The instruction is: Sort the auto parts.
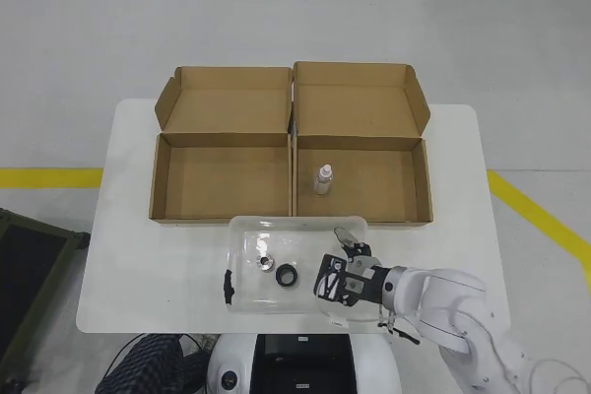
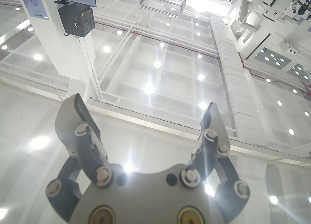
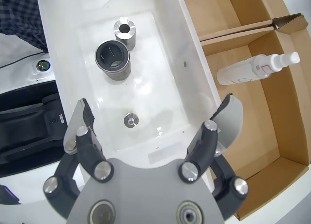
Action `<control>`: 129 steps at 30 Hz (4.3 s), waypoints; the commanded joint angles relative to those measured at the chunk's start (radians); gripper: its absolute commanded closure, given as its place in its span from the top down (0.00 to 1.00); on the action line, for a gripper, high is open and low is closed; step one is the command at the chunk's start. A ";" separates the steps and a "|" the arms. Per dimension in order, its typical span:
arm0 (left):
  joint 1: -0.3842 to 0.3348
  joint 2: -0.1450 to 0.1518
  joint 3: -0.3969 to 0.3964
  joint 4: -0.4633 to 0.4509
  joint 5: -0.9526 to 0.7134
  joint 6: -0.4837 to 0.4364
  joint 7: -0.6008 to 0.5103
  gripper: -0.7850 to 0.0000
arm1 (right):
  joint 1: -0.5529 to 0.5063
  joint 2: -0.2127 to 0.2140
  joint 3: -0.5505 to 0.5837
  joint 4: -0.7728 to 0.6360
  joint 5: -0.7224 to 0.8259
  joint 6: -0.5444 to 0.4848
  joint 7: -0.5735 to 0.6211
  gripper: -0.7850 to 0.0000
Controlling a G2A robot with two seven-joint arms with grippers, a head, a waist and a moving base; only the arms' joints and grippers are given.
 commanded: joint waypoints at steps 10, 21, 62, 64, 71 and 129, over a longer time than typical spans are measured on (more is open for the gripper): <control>0.000 0.000 0.000 0.000 0.000 0.000 0.000 1.00 | 0.052 0.008 -0.025 0.043 0.042 -0.027 0.062 1.00; 0.000 0.000 0.000 0.000 0.000 0.000 0.000 1.00 | 0.098 0.017 -0.051 0.078 0.066 -0.046 0.153 0.68; 0.000 0.000 0.000 0.000 0.000 0.000 0.000 1.00 | 0.245 0.075 -0.256 0.197 0.092 0.017 0.267 0.41; 0.000 0.000 0.000 0.000 0.000 0.000 0.000 1.00 | 0.250 0.078 -0.260 0.200 0.101 0.020 0.270 0.27; 0.000 0.000 0.000 0.000 0.000 0.000 0.000 1.00 | 0.265 0.090 -0.280 0.192 0.117 0.025 0.275 0.00; 0.000 0.000 0.000 0.000 0.000 0.000 0.000 1.00 | 0.220 0.104 -0.027 0.106 0.188 0.077 -0.937 0.00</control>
